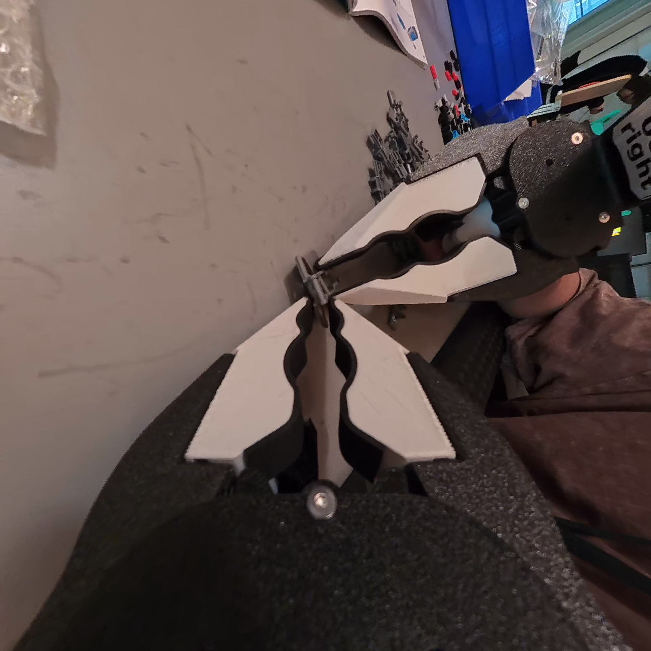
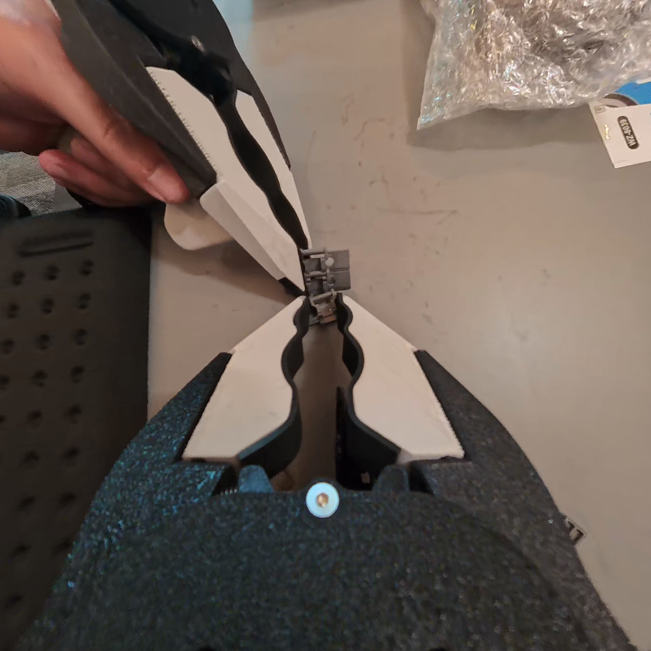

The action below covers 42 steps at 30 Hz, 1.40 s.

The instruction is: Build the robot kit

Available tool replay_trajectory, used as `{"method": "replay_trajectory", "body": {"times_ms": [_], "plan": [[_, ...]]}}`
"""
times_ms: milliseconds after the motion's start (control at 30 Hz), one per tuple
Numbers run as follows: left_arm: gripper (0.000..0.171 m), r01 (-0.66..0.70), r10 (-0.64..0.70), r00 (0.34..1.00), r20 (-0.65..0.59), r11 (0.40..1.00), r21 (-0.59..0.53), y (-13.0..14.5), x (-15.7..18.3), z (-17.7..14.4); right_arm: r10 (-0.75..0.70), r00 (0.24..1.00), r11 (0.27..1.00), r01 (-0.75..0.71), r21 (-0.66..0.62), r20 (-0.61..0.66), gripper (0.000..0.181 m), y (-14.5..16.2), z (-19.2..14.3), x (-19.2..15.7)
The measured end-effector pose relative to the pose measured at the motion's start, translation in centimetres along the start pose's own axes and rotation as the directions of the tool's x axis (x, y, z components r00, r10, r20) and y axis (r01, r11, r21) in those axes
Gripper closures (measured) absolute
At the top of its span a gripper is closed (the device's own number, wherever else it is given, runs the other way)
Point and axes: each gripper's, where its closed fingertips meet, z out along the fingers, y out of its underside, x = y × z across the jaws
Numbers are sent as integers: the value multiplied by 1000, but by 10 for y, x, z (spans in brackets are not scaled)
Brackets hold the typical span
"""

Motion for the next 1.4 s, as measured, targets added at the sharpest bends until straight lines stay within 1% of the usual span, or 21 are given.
{"method": "replay_trajectory", "body": {"times_ms": [100, 233, 300, 367, 433, 467, 533, 600, 633, 700, 733, 800, 900, 1133, 1300, 1400], "plan": [[164, 13, -13, 1000, -12, 1000, 4, -1, 0, 0, 32, 999, 999, -32, 0, 12, 166, 0, -1, 1], [164, 7, -7, 1000, -7, 1000, 3, 0, 0, 0, 24, 997, 1000, -23, -8, 68, 158, -3, -10, 0], [164, 7, -7, 1000, -7, 1000, 3, -1, 0, 0, -44, 996, 999, 44, -2, 81, 158, -5, -20, -2], [163, 2, -2, 1000, -4, 1000, 3, -1, 0, 0, -167, 984, 984, 170, -44, 58, 156, 1, -26, 3], [163, -1, 1, 1000, -1, 1000, 3, -1, 0, 1, -271, 962, 960, 271, -75, 13, 156, 5, -22, 15], [163, -2, 2, 1000, 0, 1000, 3, -1, 0, 1, -288, 957, 953, 291, -79, 42, 155, 7, -18, 13], [164, -5, 5, 1000, 4, 1000, 6, -1, -1, 1, -262, 960, 958, 271, -90, 100, 153, 10, -10, 10], [163, -16, 16, 1000, 16, 1000, 11, -1, -1, 0, -228, 964, 968, 240, -79, 138, 156, 8, -5, 6], [163, -25, 25, 999, 29, 1000, 18, -2, -2, 0, -221, 965, 969, 234, -77, 141, 158, 7, -4, 7], [163, -42, 40, 998, 50, 999, 20, -3, -3, 0, -224, 967, 969, 234, -82, 119, 169, 7, -3, 10], [164, -46, 45, 997, 55, 999, 20, -3, -3, 0, -231, 967, 967, 240, -81, 110, 170, 7, -3, 10], [164, -51, 48, 996, 75, 998, 30, -5, -5, -1, -236, 967, 966, 243, -84, 94, 170, 8, -3, 9], [164, -78, 72, 989, 125, 996, 41, -8, -8, -3, -207, 972, 973, 216, -77, 110, 170, 6, -5, 3], [163, -155, 148, 967, 206, 988, 21, -8, -9, -3, -193, 977, 976, 201, -83, 89, 167, 4, -7, 4], [163, -176, 169, 959, 229, 984, 13, -7, -9, -3, -229, 969, 969, 236, -79, 93, 159, 7, -4, 3], [163, -186, 180, 955, 237, 983, 3, -6, -8, -2, -235, 966, 969, 242, -59, 105, 161, 4, -1, 1]]}}
